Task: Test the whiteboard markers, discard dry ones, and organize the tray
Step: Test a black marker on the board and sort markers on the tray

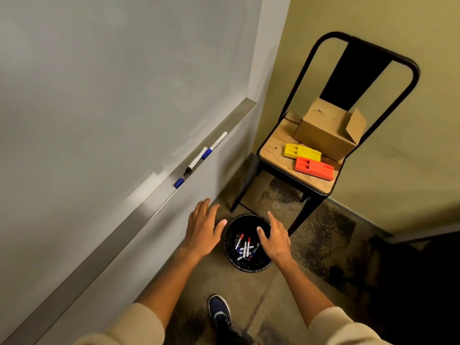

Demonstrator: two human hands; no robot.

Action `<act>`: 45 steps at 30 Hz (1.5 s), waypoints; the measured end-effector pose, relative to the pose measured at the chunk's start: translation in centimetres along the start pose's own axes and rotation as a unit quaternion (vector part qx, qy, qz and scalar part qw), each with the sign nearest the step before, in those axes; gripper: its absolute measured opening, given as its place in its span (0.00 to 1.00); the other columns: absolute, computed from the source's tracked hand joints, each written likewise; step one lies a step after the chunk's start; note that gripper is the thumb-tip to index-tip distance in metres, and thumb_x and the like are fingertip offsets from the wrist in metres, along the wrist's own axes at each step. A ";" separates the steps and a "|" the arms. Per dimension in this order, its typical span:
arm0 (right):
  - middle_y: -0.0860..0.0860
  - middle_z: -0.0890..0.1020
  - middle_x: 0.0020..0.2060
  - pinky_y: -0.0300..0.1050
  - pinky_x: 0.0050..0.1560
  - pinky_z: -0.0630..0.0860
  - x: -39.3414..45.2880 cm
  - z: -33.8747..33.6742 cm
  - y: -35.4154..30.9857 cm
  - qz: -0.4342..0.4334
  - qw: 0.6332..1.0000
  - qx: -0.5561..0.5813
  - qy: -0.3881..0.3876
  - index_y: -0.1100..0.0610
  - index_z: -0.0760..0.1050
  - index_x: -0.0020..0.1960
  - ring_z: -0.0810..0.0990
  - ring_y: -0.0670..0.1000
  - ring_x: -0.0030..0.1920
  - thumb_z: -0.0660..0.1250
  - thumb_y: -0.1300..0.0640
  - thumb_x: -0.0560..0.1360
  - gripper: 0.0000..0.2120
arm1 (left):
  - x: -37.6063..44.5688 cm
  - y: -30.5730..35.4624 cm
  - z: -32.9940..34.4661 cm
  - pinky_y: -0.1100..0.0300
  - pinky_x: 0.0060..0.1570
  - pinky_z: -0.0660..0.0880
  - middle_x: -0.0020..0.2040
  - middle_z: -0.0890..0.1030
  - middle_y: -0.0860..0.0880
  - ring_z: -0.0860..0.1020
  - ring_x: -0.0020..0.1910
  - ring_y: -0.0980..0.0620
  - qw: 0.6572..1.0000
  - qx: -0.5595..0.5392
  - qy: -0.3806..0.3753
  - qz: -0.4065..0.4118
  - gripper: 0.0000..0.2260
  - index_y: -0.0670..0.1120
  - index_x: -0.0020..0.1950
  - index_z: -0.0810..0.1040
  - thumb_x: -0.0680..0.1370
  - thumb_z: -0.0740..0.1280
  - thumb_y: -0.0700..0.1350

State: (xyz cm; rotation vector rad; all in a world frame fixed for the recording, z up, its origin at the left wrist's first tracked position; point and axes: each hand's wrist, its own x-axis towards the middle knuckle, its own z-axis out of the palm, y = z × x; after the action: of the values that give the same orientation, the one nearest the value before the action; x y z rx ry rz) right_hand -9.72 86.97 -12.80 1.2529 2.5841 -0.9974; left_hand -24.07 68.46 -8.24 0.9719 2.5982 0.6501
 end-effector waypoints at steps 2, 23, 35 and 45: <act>0.55 0.68 0.74 0.57 0.72 0.64 1.1 -0.4 -1.8 -0.014 1.000 0.011 0.000 0.51 0.57 0.80 0.66 0.57 0.74 0.62 0.45 0.81 0.30 | 0.5 -0.7 -1.1 0.45 0.71 0.64 0.77 0.62 0.42 0.59 0.76 0.42 1.000 -0.007 0.022 -0.007 0.22 0.46 0.73 0.68 0.81 0.60 0.54; 0.52 0.82 0.58 0.55 0.60 0.72 11.9 1.7 -26.9 -0.215 0.971 -0.102 0.026 0.48 0.77 0.66 0.76 0.57 0.62 0.61 0.52 0.83 0.14 | 5.6 -6.0 -7.9 0.57 0.46 0.76 0.57 0.78 0.42 0.76 0.54 0.46 0.973 0.054 0.153 -0.162 0.15 0.42 0.64 0.75 0.80 0.65 0.47; 0.51 0.81 0.50 0.51 0.55 0.66 13.3 3.5 -27.5 -0.198 0.951 -0.236 0.007 0.49 0.79 0.58 0.73 0.56 0.56 0.61 0.54 0.83 0.09 | 8.5 -6.9 -6.1 0.54 0.43 0.73 0.51 0.79 0.42 0.77 0.50 0.44 0.964 0.084 0.141 -0.210 0.08 0.41 0.54 0.82 0.80 0.66 0.43; 0.51 0.82 0.50 0.51 0.54 0.66 12.8 4.0 -27.2 -0.152 0.987 -0.037 0.043 0.49 0.78 0.60 0.75 0.55 0.55 0.60 0.48 0.83 0.12 | 8.3 -7.6 -5.5 0.52 0.40 0.76 0.45 0.81 0.43 0.78 0.44 0.44 0.968 0.057 0.167 -0.177 0.07 0.41 0.48 0.81 0.72 0.75 0.37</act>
State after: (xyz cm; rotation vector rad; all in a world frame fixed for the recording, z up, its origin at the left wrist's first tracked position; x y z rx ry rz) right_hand -38.76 80.90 -6.48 0.9213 2.9127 -0.8969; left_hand -36.59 67.26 -8.27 0.4284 3.0267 0.6159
